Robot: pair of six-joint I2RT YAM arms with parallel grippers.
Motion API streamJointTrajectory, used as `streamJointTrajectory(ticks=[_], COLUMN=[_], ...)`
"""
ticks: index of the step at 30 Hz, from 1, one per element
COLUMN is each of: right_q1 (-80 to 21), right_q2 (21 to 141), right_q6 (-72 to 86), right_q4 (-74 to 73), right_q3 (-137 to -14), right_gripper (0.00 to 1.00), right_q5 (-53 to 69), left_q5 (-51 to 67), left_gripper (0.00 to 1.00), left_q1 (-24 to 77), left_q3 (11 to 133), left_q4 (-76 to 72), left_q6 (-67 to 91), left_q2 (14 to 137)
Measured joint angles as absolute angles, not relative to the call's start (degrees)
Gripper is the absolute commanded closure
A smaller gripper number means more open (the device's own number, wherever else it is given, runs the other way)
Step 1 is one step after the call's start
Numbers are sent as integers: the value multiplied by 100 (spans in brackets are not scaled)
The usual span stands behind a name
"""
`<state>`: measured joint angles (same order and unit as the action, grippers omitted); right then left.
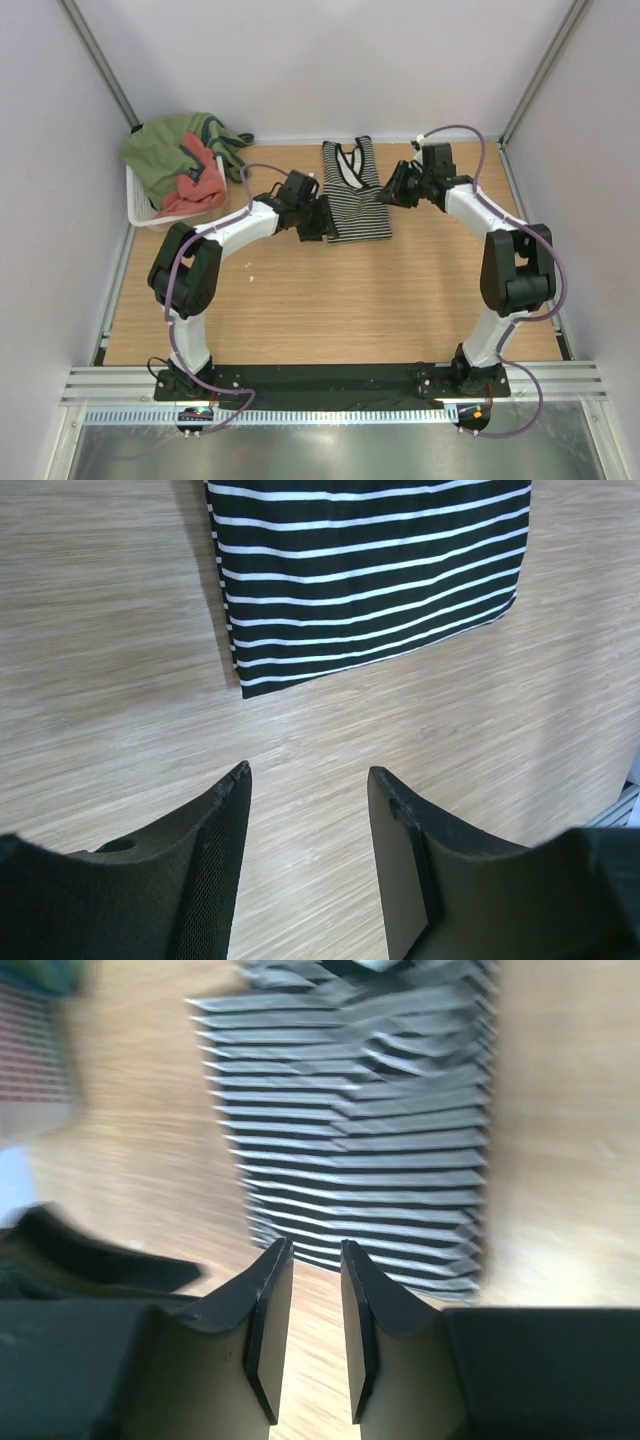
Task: Fold and stack the tank tops
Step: Fold the tank top
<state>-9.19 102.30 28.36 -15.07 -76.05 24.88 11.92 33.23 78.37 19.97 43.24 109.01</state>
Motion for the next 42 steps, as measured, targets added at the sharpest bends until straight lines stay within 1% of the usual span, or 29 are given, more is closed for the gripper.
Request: streamJointTrajectory(ticks=[2, 3, 4, 6, 7, 12, 15, 22, 25, 26, 27, 28, 30, 31, 33, 34, 36, 40, 42], right_q1=[-919, -919, -919, -919, -915, -915, -915, -932, -954, -1004, -1022, -1041, -1074, -1087, -1105, -1109, -1116, -1166, -1219], right_q2=[10165, 10165, 10165, 10165, 10165, 10167, 10221, 10680, 10772, 10842, 10847, 10849, 10851, 10851, 10851, 10851, 10851, 10820, 10755], right_q6=[2775, 2744, 2718, 2668, 2650, 2571, 2554, 2530, 2521, 2517, 2504, 2497, 2508, 2504, 2504, 2504, 2506, 2506, 2506], right_q4=[-1579, -1638, -1728, -1920, -1951, -1973, -1925, -1848, -1837, -1824, -1811, -1802, -1791, -1789, -1780, -1780, -1778, -1761, -1754], right_q3=[-7227, -7070, -6914, -6700, -6641, -6556, -6556, -6608, -6674, -6726, -6731, -6731, -6731, -6731, -6731, -6731, -6729, -6670, -6587], right_gripper=[66, 63, 56, 50, 50, 52, 59, 61, 67, 75, 80, 82, 87, 88, 91, 92, 94, 96, 96], right_q5=[2161, 2034, 1907, 1715, 1658, 1481, 1457, 1474, 1509, 1522, 1538, 1538, 1542, 1549, 1555, 1557, 1555, 1559, 1557], left_q5=[1175, 1173, 1166, 1155, 1153, 1059, 1050, 1048, 1048, 1046, 1048, 1046, 1046, 1044, 1028, 1022, 996, 891, 805], left_gripper=[49, 48, 48, 45, 44, 45, 47, 51, 55, 62, 64, 69, 75, 80, 87, 94, 100, 100, 94], left_q1=[3343, 3356, 3369, 3391, 3402, 3422, 3422, 3422, 3422, 3422, 3422, 3422, 3422, 3422, 3422, 3422, 3422, 3422, 3422], left_q3=[7828, 7828, 7828, 7830, 7841, 7964, 8060, 8305, 8388, 8466, 8477, 8486, 8490, 8490, 8490, 8490, 8482, 8366, 8248], left_q4=[2018, 2018, 2012, 2005, 2008, 2003, 2008, 2014, 2014, 2003, 2005, 2008, 2014, 2016, 2025, 2032, 2040, 2056, 2091], left_q6=[4331, 4335, 4344, 4351, 4351, 4353, 4355, 4355, 4364, 4372, 4403, 4414, 4438, 4438, 4449, 4456, 4456, 4440, 4418], left_q2=[10906, 10906, 10908, 10927, 10951, 11251, 11445, 11736, 11804, 11887, 11911, 11935, 11968, 11977, 11979, 11979, 11979, 11937, 11858])
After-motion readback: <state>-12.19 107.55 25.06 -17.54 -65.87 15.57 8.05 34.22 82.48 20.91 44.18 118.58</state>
